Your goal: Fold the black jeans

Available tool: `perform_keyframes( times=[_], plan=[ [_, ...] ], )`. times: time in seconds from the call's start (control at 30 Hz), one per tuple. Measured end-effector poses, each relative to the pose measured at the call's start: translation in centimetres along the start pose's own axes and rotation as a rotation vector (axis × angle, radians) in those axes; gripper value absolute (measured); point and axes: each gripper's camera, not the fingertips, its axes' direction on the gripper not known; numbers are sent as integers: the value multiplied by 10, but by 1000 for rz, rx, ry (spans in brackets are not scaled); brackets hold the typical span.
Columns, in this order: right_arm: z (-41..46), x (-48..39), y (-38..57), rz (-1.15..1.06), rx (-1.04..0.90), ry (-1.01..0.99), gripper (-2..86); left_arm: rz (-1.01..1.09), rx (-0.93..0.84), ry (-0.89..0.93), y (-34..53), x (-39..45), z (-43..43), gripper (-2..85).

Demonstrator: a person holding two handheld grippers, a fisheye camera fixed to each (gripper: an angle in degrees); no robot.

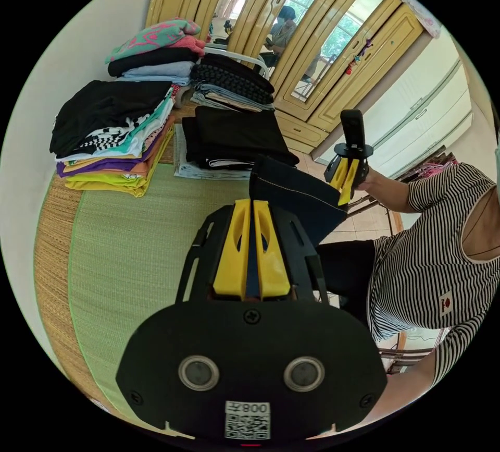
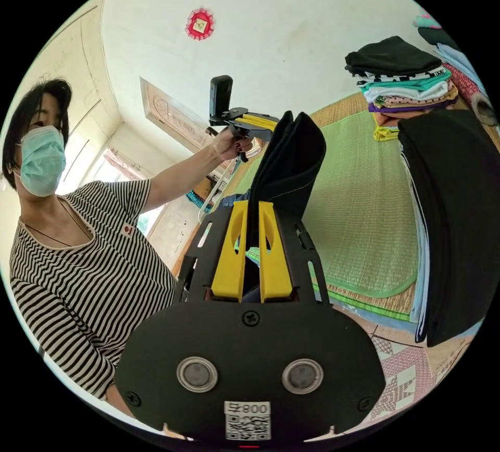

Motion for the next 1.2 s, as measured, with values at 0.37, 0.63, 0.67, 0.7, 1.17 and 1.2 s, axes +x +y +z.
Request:
perform_keyframes(
  times=[0.37, 0.63, 0.67, 0.7, 1.17, 1.2],
  plan=[
    [167, -128, -103, -180, -189, -70, 25, -222, 264, -58, 231, -31, -41, 7],
    [353, -169, -139, -108, -384, -175, 23, -518, 310, -94, 432, -61, -27, 4],
    [367, -171, -140, -101, -398, -175, 23, -580, 304, -104, 462, -67, -20, 3],
    [394, -174, -141, -86, -435, -159, 21, -620, 307, -115, 477, -70, -16, 4],
    [545, -220, -154, 17, -657, -208, 1, -1008, 490, 89, 689, -14, 122, 74],
    [541, -222, -160, 32, -639, -184, 1, -1015, 468, 81, 690, -14, 128, 76]
  ],
)
